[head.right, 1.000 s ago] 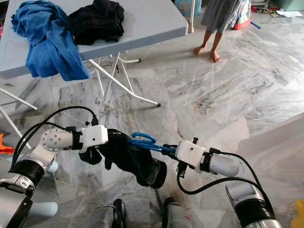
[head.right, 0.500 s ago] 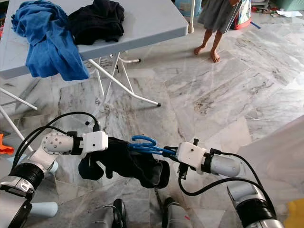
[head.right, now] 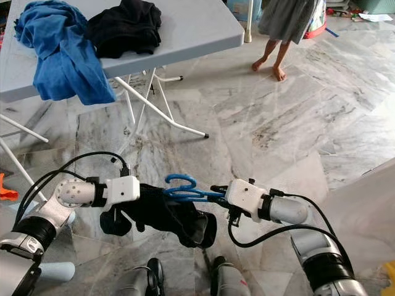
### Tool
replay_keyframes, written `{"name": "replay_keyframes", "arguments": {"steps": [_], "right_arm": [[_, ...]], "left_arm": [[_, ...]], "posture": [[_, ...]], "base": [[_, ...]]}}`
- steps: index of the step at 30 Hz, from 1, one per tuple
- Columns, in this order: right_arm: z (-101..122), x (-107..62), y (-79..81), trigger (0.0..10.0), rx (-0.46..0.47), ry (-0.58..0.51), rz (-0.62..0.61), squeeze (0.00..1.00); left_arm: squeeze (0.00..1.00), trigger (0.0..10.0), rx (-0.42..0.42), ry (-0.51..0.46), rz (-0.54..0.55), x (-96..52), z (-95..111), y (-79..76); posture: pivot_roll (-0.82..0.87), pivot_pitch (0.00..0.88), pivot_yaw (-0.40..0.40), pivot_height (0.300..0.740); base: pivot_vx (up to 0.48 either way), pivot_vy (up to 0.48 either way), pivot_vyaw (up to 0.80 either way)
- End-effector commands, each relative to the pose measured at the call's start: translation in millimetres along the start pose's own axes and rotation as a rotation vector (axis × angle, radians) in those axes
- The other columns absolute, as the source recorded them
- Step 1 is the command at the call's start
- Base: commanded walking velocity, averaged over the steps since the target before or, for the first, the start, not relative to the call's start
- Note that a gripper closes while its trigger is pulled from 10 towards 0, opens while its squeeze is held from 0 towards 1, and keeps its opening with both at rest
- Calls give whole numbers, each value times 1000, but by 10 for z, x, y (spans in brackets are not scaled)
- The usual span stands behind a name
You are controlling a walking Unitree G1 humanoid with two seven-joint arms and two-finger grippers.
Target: Hang hanger
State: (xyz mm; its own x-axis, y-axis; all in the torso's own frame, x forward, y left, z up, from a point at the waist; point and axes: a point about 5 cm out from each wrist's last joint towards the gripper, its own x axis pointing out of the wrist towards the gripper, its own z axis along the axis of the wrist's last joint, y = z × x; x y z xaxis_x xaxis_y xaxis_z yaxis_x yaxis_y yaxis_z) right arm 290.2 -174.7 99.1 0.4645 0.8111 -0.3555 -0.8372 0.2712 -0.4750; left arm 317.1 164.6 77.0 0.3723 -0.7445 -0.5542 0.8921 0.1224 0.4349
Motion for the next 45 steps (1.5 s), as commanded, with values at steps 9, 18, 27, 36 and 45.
{"name": "replay_keyframes", "arguments": {"steps": [9, 18, 27, 36, 45], "right_arm": [[-1, -190, -161, 10000, -34, 48, -2, 1000], [-17, -199, -143, 10000, -30, 50, -9, 1000], [-9, -255, -277, 10000, -64, 64, -108, 1000], [21, -271, -412, 10000, -93, 57, -252, 1000], [21, -158, -425, 10000, -18, 31, -447, 1000]], "left_arm": [[0, 0, -44, 107, 88, -104, -178, 18], [0, 0, -70, 113, 154, -114, -202, 44], [0, 0, -123, 154, 328, -179, -272, 133], [0, 0, -136, 176, 422, -188, -317, 127], [0, 0, -175, 149, 585, -218, -300, 211]], "posture": [[-125, 255, 50, 740], [-124, 256, 47, 740], [-124, 258, 45, 740], [-125, 257, 32, 740], [-126, 256, 25, 740]], "base": [[0, 0, 0], [0, 0, 0], [0, 0, 0], [0, 0, 0], [0, 0, 0]]}}
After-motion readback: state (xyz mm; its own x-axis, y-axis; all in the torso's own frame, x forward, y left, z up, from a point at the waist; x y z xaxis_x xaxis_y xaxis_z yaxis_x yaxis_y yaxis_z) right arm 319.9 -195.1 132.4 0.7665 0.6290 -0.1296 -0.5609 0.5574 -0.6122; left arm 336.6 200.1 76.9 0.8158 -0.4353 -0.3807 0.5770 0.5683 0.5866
